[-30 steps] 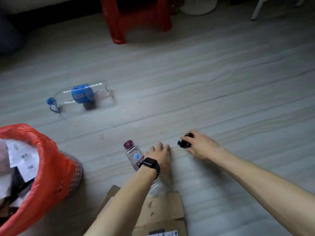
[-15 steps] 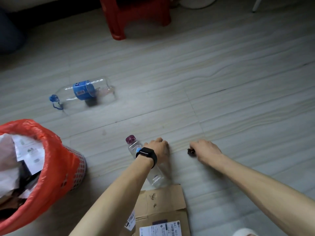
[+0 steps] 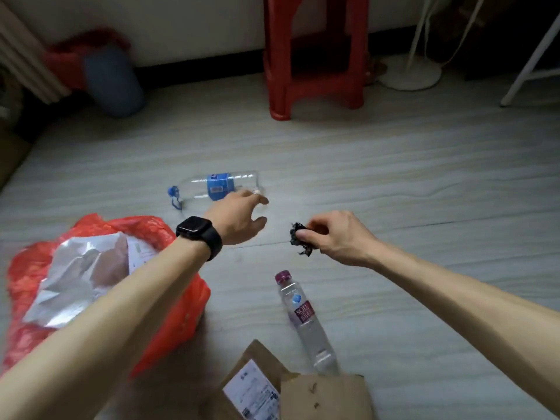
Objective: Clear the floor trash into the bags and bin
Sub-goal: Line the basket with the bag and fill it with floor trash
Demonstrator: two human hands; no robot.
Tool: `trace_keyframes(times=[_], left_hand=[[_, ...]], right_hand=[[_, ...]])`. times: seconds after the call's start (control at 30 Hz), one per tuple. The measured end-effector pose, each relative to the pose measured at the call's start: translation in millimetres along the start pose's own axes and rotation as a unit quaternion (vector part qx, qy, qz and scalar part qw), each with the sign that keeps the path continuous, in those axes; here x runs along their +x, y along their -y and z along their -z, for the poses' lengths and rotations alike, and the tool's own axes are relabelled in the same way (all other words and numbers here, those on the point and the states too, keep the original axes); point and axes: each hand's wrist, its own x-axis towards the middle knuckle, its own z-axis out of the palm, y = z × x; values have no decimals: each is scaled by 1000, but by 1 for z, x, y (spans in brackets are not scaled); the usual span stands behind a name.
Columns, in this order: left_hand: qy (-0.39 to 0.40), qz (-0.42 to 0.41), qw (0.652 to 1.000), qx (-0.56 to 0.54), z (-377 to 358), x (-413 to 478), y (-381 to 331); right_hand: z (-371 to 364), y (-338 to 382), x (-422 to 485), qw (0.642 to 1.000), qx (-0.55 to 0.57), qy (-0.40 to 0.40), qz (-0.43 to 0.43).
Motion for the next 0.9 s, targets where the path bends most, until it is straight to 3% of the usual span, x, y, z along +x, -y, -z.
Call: trace_keyframes(times=[0.27, 0.37, 0.47, 0.6, 0.7, 0.77, 0.9], left_hand=[[-173, 161, 972, -9, 88, -138, 158], [-135, 192, 972, -10, 76, -197, 192], [-71, 168, 983, -22, 49, -229, 204], [-24, 128, 991, -32, 17, -237, 206], [8, 154, 988, -34, -6, -234, 206], [68, 186, 980, -23, -21, -231, 209], [135, 223, 965, 26, -40, -224, 215]], right_hand=[[-54, 160, 46, 976, 117, -17, 181], [-91, 199, 57, 967, 78, -9, 242], [-124, 216, 68, 965, -8, 23, 262], [-162, 225, 76, 949, -145, 71, 269], [-183, 226, 76, 941, -155, 133, 268], [-196, 224, 74, 923, -194, 183, 278], [-211, 214, 72, 877, -327, 186, 301]])
